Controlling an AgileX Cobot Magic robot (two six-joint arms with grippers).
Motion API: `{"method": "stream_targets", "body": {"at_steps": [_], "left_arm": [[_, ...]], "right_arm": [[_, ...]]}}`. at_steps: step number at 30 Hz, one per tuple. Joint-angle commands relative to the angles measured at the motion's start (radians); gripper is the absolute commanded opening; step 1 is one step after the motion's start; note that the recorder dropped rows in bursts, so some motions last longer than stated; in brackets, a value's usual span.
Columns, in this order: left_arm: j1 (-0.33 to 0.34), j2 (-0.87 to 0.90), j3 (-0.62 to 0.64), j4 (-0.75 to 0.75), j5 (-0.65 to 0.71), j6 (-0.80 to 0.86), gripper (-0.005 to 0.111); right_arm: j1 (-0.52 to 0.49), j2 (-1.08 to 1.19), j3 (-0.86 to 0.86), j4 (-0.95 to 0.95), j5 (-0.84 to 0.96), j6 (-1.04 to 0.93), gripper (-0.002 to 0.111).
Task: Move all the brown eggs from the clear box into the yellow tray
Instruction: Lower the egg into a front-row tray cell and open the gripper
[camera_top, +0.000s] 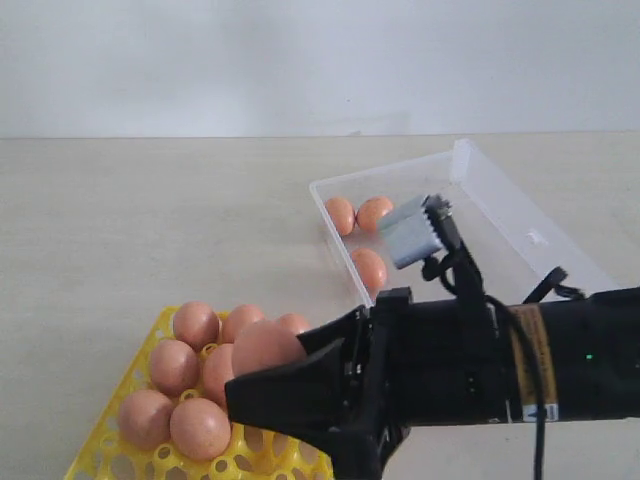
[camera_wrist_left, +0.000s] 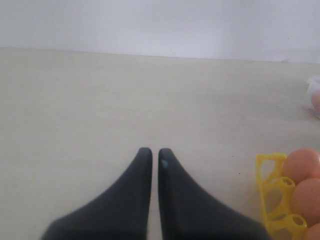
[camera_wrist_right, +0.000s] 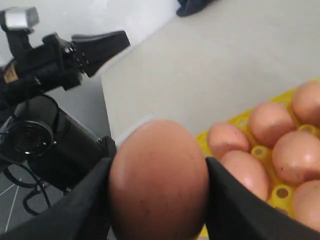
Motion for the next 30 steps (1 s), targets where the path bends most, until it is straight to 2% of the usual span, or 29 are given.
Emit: {"method": "stream_targets", "body": {"at_steps": [1, 9, 18, 24, 30], "left_arm": [[-0.001, -0.003, 0.004, 0.000, -0.006, 0.004, 0.004], [-0.001, -0.003, 0.004, 0.000, -0.006, 0.004, 0.004], [-0.001, -0.003, 0.004, 0.000, -0.006, 0.004, 0.004], [-0.001, -0.003, 0.004, 0.000, -0.006, 0.004, 0.004], [-0.001, -0.003, 0.004, 0.000, -0.006, 0.004, 0.004]], "right_arm": [[0.002, 0.150, -0.033, -0.022, -0.064, -0.051, 0.000], [0.002, 0.299, -0.087, -0.034, -0.062, -0.103, 0.000], [0.009, 0.345, -0.166, -0.038, -0.029, -0.122, 0.000], [0.119, 0.345, -0.232, -0.104, 0.225, -0.150, 0.000], [0.175, 0.345, -0.257, -0.161, 0.318, -0.151, 0.000]]}}
